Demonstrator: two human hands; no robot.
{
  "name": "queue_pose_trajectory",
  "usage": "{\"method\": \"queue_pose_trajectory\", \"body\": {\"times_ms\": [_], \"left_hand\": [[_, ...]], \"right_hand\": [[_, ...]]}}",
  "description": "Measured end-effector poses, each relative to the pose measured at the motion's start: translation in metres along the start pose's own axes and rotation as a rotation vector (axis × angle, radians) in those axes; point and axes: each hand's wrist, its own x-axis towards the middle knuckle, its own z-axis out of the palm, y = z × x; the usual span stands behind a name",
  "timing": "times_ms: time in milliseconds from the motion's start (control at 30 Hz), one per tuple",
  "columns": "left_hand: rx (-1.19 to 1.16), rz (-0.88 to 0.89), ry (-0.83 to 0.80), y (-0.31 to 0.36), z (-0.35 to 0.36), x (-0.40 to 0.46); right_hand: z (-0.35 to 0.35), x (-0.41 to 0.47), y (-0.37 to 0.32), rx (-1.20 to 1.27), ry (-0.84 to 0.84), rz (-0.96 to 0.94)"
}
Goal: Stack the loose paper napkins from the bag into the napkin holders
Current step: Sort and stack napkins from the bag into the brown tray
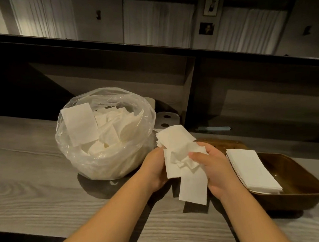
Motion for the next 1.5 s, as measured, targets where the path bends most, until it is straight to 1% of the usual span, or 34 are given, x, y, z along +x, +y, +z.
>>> {"method": "queue_pose_trajectory", "body": {"times_ms": [67, 133, 233, 300, 367, 433, 467, 600, 733, 800, 867, 933, 967, 1067, 1133, 1200, 1267, 1367, 1433, 1500], "left_hand": [[-0.122, -0.035, 0.038, 0.001, -0.002, 0.002], [-0.208, -0.051, 0.070, 0.003, -0.001, 0.003], [-0.188, -0.066, 0.098, 0.003, 0.000, 0.002], [-0.142, -0.045, 0.148, 0.003, -0.001, 0.002], [-0.123, -0.027, 0.183, 0.005, -0.004, 0.002], [-0.100, -0.019, 0.204, 0.008, -0.006, 0.002], [-0.085, -0.010, 0.215, 0.010, -0.006, 0.002], [-0.040, 0.088, 0.293, 0.011, -0.013, 0.014], [-0.032, 0.107, 0.333, 0.006, -0.017, 0.022], [-0.059, 0.098, 0.352, 0.005, -0.018, 0.024], [-0.058, 0.066, 0.344, 0.007, -0.019, 0.022], [-0.025, 0.022, 0.271, 0.008, -0.021, 0.018], [0.019, -0.003, 0.208, 0.008, -0.021, 0.014], [0.170, -0.085, 0.018, 0.007, -0.020, 0.007], [0.156, -0.152, -0.005, 0.007, -0.019, 0.004], [0.135, -0.193, -0.009, 0.009, -0.019, 0.003], [0.108, -0.193, 0.004, 0.009, -0.019, 0.003], [0.029, -0.156, 0.070, 0.009, -0.015, 0.002], [-0.023, -0.158, 0.095, 0.009, -0.012, 0.002], [-0.017, -0.167, 0.088, 0.009, -0.012, 0.003]], "right_hand": [[-0.001, 0.002, 0.002, -0.099, 0.059, -0.008], [-0.001, 0.004, 0.004, -0.139, 0.076, -0.020], [0.000, 0.004, 0.005, -0.138, 0.082, -0.029], [-0.002, 0.003, 0.007, -0.099, 0.024, -0.020], [-0.006, 0.004, 0.010, -0.098, -0.090, 0.041], [-0.007, 0.005, 0.012, -0.156, -0.185, 0.130], [-0.007, 0.005, 0.012, -0.202, -0.203, 0.154], [-0.007, 0.006, 0.013, -0.333, -0.153, 0.136], [-0.004, 0.005, 0.013, -0.314, -0.057, 0.072], [-0.003, 0.002, 0.009, -0.263, -0.029, -0.019], [-0.003, -0.001, 0.006, -0.101, -0.019, -0.108], [-0.003, -0.003, 0.003, 0.104, -0.043, -0.157], [-0.002, -0.003, 0.003, 0.164, -0.044, -0.168], [0.001, -0.003, 0.004, 0.238, -0.010, -0.184], [0.001, -0.002, 0.004, 0.334, -0.008, -0.180], [0.001, 0.000, 0.004, 0.380, 0.014, -0.167], [0.001, 0.003, 0.007, 0.285, 0.068, -0.154], [0.002, 0.009, 0.015, -0.053, 0.174, -0.129], [0.003, 0.011, 0.020, -0.107, 0.198, -0.111], [0.005, 0.012, 0.022, -0.108, 0.196, -0.083]]}}
